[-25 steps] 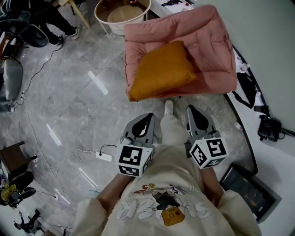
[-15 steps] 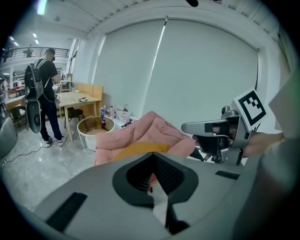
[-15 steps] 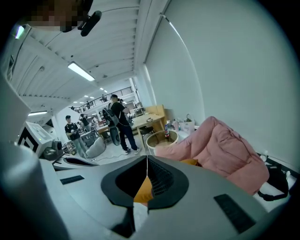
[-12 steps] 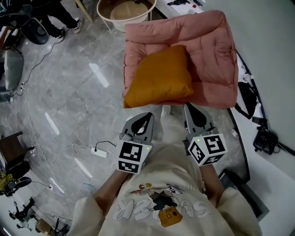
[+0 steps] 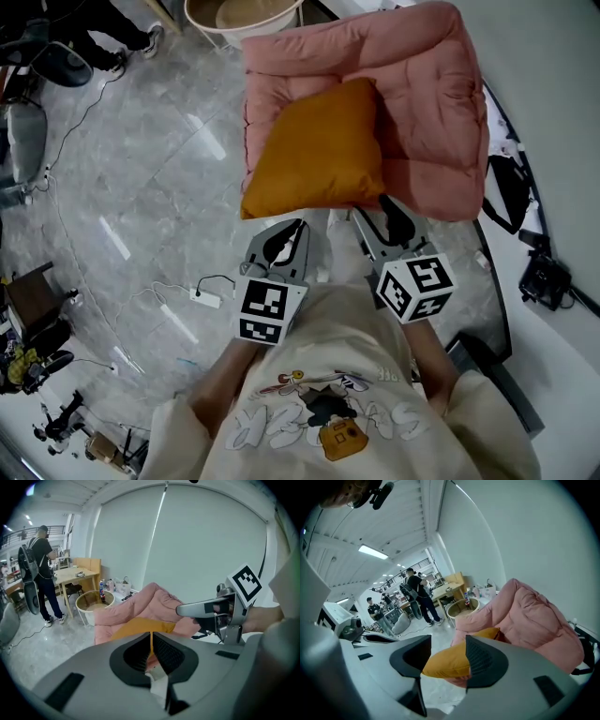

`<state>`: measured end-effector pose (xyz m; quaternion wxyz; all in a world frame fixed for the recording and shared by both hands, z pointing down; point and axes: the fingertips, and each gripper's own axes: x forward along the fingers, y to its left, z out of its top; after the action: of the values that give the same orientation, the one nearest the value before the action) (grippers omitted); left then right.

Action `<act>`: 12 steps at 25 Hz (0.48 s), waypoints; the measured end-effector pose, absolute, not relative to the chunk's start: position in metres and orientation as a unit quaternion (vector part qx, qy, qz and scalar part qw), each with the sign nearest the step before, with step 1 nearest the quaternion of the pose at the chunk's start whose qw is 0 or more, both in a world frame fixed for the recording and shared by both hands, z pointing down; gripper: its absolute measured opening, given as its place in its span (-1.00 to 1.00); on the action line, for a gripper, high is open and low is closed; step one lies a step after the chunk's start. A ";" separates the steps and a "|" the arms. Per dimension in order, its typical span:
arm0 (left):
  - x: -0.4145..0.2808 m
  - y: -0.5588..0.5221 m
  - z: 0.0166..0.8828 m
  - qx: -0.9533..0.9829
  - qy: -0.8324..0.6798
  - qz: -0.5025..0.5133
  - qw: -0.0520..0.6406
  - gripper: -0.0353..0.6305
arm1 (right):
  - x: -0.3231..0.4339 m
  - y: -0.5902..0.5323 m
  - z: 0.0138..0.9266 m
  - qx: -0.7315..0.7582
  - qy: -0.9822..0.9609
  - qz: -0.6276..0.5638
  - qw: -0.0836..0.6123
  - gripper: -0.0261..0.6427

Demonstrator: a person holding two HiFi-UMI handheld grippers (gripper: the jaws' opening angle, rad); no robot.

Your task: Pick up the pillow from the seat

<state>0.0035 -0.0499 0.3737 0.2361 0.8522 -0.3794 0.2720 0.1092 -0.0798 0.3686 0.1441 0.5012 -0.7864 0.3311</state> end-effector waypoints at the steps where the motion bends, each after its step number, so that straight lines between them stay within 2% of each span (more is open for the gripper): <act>1: 0.006 -0.050 0.375 0.852 -0.379 0.275 0.235 -0.88 | 0.111 -0.079 0.373 0.499 -0.786 0.334 0.149 -0.21; 3: 0.011 -0.051 0.378 0.850 -0.381 0.280 0.234 -0.88 | 0.115 -0.079 0.381 0.493 -0.785 0.340 0.162 -0.10; 5: 0.015 -0.052 0.381 0.846 -0.382 0.287 0.237 -0.85 | 0.119 -0.080 0.391 0.485 -0.785 0.341 0.181 0.13; 7: 0.021 -0.051 0.387 0.845 -0.372 0.297 0.242 -0.66 | 0.122 -0.082 0.401 0.476 -0.788 0.337 0.198 0.32; 8: 0.025 -0.050 0.392 0.847 -0.363 0.302 0.245 -0.57 | 0.124 -0.084 0.405 0.472 -0.790 0.336 0.201 0.38; 12: 0.037 -0.042 0.410 0.846 -0.338 0.323 0.258 -0.43 | 0.131 -0.089 0.416 0.455 -0.797 0.343 0.202 0.52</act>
<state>0.0371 -0.0417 0.4097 0.2580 0.8456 -0.3379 0.3229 0.1305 -0.0892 0.4156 0.2024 0.4545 -0.7968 0.3427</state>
